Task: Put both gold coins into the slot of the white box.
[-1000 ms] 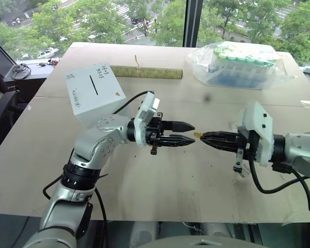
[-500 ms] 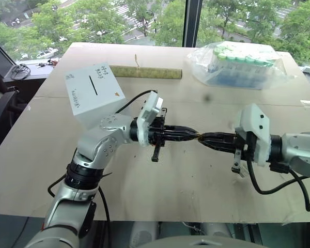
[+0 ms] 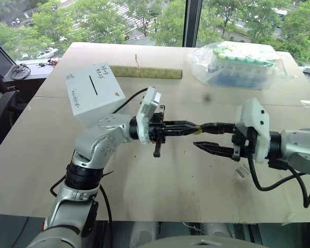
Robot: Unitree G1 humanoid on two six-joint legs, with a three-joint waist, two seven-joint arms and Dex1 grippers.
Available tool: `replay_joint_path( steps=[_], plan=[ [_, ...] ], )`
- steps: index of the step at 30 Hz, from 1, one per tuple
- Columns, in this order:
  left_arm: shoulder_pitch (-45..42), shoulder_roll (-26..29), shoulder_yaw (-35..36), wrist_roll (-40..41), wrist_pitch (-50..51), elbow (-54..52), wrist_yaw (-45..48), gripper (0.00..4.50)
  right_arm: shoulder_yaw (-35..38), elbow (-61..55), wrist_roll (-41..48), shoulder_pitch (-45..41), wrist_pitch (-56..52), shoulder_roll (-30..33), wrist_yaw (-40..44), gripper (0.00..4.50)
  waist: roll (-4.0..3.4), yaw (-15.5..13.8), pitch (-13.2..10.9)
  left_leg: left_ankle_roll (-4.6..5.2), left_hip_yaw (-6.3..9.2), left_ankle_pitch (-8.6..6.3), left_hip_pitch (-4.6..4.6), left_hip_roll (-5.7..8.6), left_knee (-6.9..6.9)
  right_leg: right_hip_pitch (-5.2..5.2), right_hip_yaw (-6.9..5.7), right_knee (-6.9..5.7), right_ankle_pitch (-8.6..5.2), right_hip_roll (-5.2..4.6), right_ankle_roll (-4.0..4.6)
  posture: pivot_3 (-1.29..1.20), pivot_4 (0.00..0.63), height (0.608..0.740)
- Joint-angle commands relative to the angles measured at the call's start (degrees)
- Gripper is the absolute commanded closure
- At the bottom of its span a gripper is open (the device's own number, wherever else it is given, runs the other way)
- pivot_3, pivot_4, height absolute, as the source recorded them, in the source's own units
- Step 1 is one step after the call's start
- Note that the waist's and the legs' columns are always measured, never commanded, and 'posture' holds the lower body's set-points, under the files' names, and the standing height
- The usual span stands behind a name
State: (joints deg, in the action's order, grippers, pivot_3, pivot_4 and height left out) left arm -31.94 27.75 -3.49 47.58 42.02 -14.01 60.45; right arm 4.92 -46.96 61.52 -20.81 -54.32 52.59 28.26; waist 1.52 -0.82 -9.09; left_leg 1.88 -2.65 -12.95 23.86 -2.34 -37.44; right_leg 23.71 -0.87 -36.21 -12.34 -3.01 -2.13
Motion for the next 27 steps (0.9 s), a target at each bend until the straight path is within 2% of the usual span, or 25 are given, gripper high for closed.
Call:
replay_joint_path(
  steps=[1, 2, 3, 7, 11, 13, 15, 18, 22, 27],
  plan=[
    [-1.4, -1.2, 6.8, 6.1, 3.7, -5.4, -9.6, 4.5, 7.1, -1.0, -3.2, 3.9, 3.1, 3.6, 3.2, 0.74, 0.0, -0.1, 0.0, 0.0, 0.0, 0.0, 0.0, 0.0, 0.0, 0.0, 0.0, -0.01, 0.0, 0.0, 0.0, 0.0, 0.15, 0.74],
    [-1.8, -2.0, 8.3, 6.3, 4.0, -6.7, -13.8, 4.5, 8.7, -1.2, -5.2, 5.2, 4.2, 4.5, 3.7, 0.58, 0.01, -0.1, 0.0, 0.0, 0.01, 0.0, 0.0, 0.01, 0.0, -0.01, -0.01, 0.0, 0.0, -0.01, -0.01, 0.0, 0.15, 0.74],
    [-2.1, -2.5, 9.4, 6.4, 4.3, -7.6, -17.0, 4.5, 9.8, -1.1, -6.5, 6.2, 5.2, 5.0, 4.0, 0.04, 0.03, 0.0, 0.0, 0.0, 0.03, 0.0, 0.02, 0.01, 0.0, -0.01, -0.01, 0.0, 0.03, -0.04, -0.07, 0.0, 0.15, 0.74],
    [-5.9, -4.8, 11.6, 0.4, 4.6, -11.5, -34.2, 4.5, 14.5, -0.5, -9.5, 9.6, 8.6, 5.9, 7.2, 0.04, 0.06, 0.0, 0.0, 0.0, 0.0, 0.0, -0.03, 0.04, -0.02, -0.03, 0.02, -0.02, -0.04, -0.01, -0.21, 0.0, 0.15, 0.74],
    [-12.1, -3.7, 7.8, -17.0, 8.1, -14.5, -54.9, 4.5, 14.9, 1.6, -11.1, 9.9, 11.4, 4.7, 8.9, 0.04, 0.15, 0.0, -0.1, -0.01, 0.0, 0.01, -0.09, 0.05, -0.04, -0.04, 0.06, -0.12, 0.04, 0.03, -0.38, 0.0, 0.15, 0.74],
    [-14.6, -3.5, 6.6, -22.1, 9.7, -14.3, -60.0, 4.5, 13.6, 2.5, -12.7, 9.6, 12.6, 4.7, 9.7, 0.04, 0.21, 0.0, -0.1, -0.01, -0.01, 0.01, -0.12, 0.05, -0.04, -0.04, 0.09, -0.15, 0.05, 0.05, -0.39, 0.0, 0.15, 0.74],
    [-17.6, -4.2, 3.9, -32.2, 12.1, -13.1, -70.0, 4.5, 12.0, 4.0, -14.4, 8.4, 14.3, 4.2, 10.6, 0.04, 0.24, 0.0, -0.1, -0.01, -0.02, 0.01, -0.12, 0.06, -0.04, -0.03, 0.21, -0.15, 0.05, 0.13, -0.38, 0.0, 0.15, 0.74],
    [-21.1, -7.8, 3.5, -43.1, 19.7, -12.2, -82.5, 4.5, 10.9, 5.9, -16.9, 7.5, 16.7, 4.3, 12.9, 0.04, 0.31, 0.0, -0.2, -0.01, -0.01, 0.01, -0.07, 0.09, -0.04, -0.03, 0.23, -0.13, 0.08, 0.14, -0.33, 0.0, 0.15, 0.74],
    [-22.8, -10.7, 3.2, -51.3, 28.1, -12.4, -87.9, 4.5, 11.9, 7.1, -17.6, 7.1, 19.5, 3.9, 16.0, 0.04, 0.5, -0.1, -0.3, -0.01, 0.0, 0.0, -0.03, 0.09, 0.0, -0.02, 0.22, -0.07, 0.12, 0.13, -0.27, 0.0, 0.15, 0.74],
    [-22.5, -13.4, 4.8, -54.5, 35.2, -12.4, -86.5, 4.5, 15.3, 8.2, -13.3, 6.4, 20.6, 1.6, 17.5, 0.04, 0.55, -0.1, -0.3, -0.02, 0.04, 0.0, -0.02, 0.08, 0.0, -0.02, 0.18, -0.09, 0.11, 0.12, -0.3, 0.0, 0.15, 0.74]
  ],
)
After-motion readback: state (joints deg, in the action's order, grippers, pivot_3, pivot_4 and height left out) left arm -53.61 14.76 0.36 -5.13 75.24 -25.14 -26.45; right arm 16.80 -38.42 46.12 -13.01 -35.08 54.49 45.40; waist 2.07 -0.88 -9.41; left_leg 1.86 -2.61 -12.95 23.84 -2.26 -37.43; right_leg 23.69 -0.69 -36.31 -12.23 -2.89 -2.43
